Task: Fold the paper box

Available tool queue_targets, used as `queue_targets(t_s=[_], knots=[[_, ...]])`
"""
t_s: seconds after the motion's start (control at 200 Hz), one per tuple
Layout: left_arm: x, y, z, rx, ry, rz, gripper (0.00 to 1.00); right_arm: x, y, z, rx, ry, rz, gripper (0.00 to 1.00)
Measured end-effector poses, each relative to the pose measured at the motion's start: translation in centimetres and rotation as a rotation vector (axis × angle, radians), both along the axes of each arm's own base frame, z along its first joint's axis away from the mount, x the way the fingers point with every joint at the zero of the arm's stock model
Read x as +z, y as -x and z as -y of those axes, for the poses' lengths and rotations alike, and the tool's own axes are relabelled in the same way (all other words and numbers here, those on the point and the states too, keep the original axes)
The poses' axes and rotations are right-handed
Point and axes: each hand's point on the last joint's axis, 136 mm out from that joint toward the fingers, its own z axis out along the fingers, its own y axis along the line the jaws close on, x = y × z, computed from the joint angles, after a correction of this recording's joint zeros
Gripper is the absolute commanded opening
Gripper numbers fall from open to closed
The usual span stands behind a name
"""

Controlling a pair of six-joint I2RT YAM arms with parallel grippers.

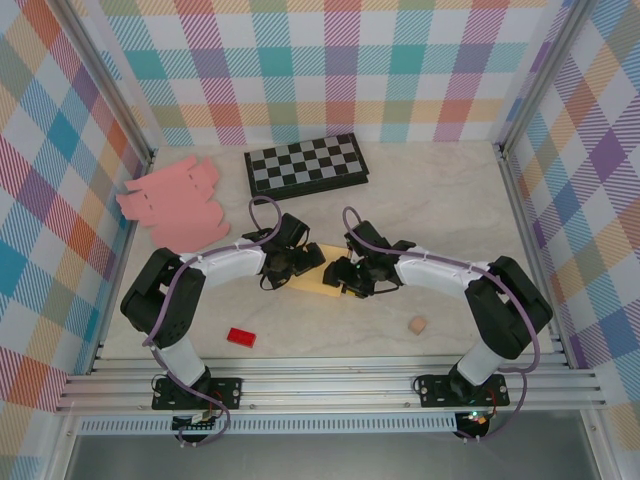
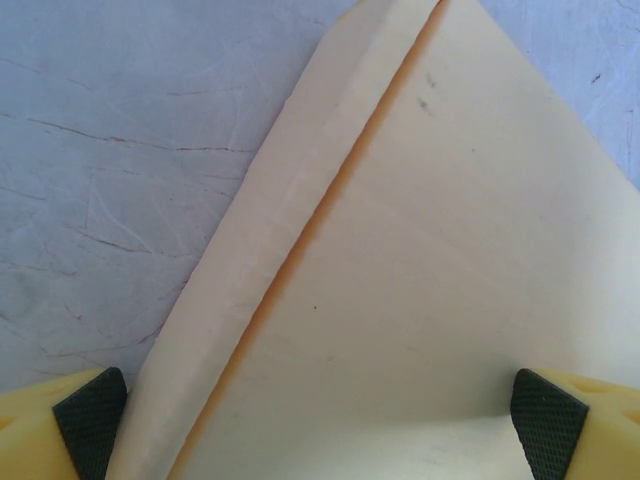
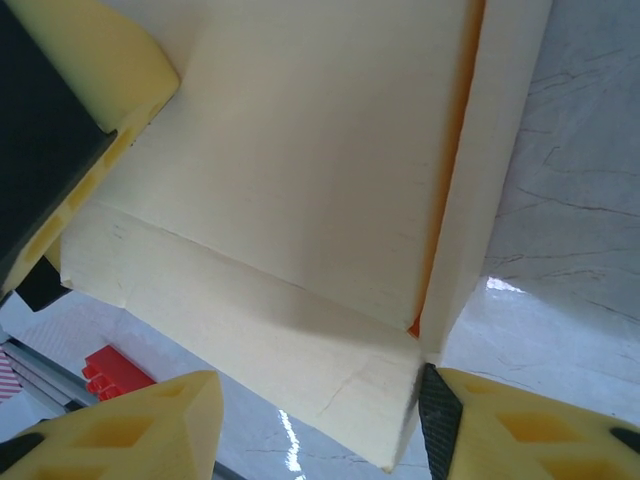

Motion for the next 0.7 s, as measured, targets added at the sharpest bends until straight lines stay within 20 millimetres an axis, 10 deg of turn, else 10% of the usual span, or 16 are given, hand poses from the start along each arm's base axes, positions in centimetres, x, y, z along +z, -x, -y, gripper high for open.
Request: queue_targets(t_s=[0.7], knots=[[0.0, 0.0, 0.0, 0.001, -0.001, 0.000, 0.99, -1.3, 0.4, 1.1, 0.032, 0.065, 0.029, 0.34]])
